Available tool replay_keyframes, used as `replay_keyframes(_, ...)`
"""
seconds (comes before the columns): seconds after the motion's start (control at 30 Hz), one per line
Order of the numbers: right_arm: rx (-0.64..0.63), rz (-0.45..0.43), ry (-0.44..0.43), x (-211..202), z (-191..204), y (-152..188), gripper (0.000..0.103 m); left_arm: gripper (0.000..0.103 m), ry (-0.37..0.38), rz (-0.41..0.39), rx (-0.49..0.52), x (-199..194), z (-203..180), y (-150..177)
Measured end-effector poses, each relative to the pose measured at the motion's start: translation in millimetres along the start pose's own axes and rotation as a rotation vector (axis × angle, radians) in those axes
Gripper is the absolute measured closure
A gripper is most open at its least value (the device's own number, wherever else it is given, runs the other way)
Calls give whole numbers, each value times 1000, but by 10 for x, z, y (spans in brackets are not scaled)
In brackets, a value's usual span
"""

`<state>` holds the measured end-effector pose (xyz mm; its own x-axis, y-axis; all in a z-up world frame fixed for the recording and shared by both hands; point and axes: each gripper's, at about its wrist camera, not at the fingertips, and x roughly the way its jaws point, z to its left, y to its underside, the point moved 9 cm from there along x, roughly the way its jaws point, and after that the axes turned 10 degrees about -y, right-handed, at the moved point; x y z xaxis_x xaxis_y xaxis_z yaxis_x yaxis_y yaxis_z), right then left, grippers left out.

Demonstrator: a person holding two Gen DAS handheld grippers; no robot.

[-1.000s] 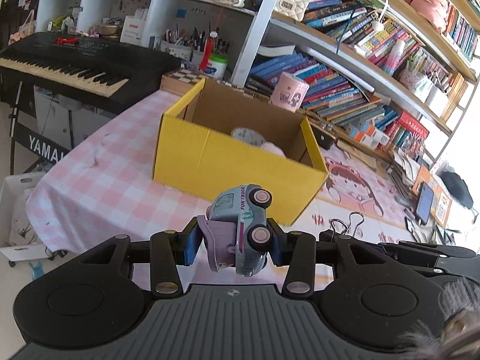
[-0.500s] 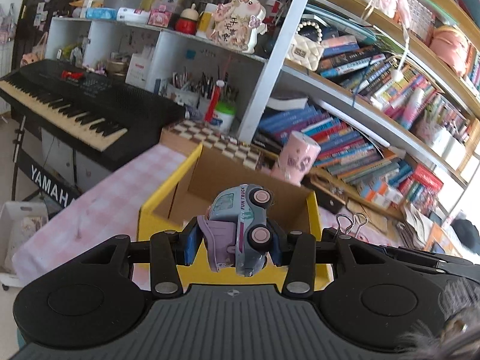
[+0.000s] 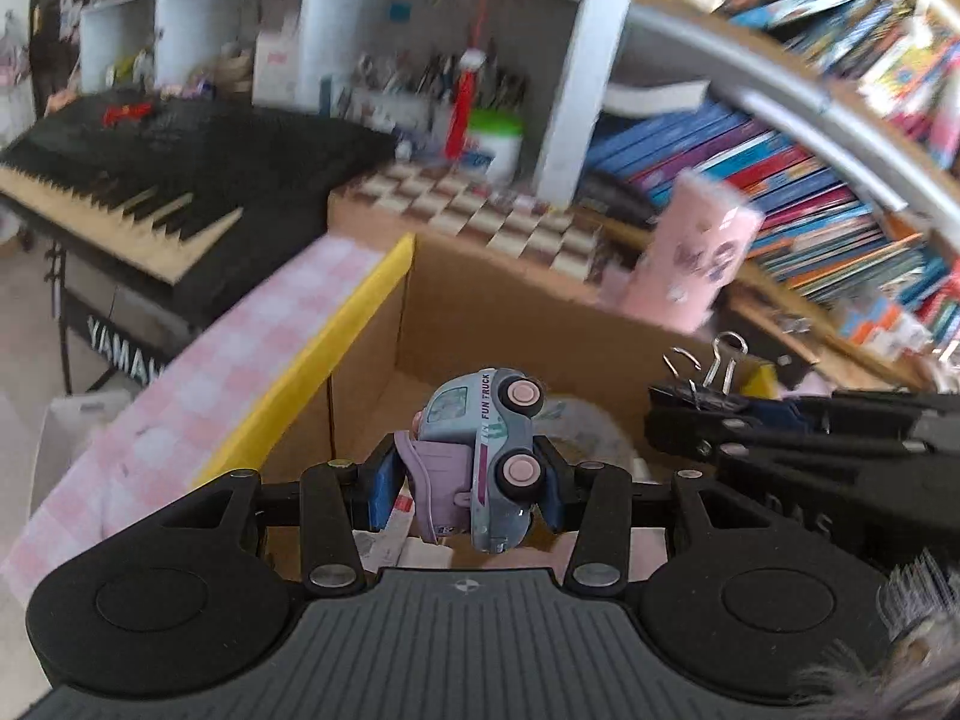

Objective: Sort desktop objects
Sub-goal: 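Open both tools to drop the toy car and binder clip into the box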

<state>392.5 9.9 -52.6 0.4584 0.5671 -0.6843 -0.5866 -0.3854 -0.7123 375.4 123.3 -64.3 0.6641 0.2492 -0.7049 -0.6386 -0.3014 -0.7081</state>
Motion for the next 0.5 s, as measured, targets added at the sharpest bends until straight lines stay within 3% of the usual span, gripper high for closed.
replay_keyframes(0.17,-37,153,-13,439,-73,19,82,61,-63,100,15,338,33,89)
replay_keyframes(0.3,-59,226,-10,612,-122,85,81,61,-82,127,46,416,13,136)
replay_keyframes(0.43,-53,203,12,582,-169,72,75,52,-91,94,44,346,30,87)
replay_keyframes(0.5,-36,158,10,465,-181,44,72,41,-81,48,35,240,46,30)
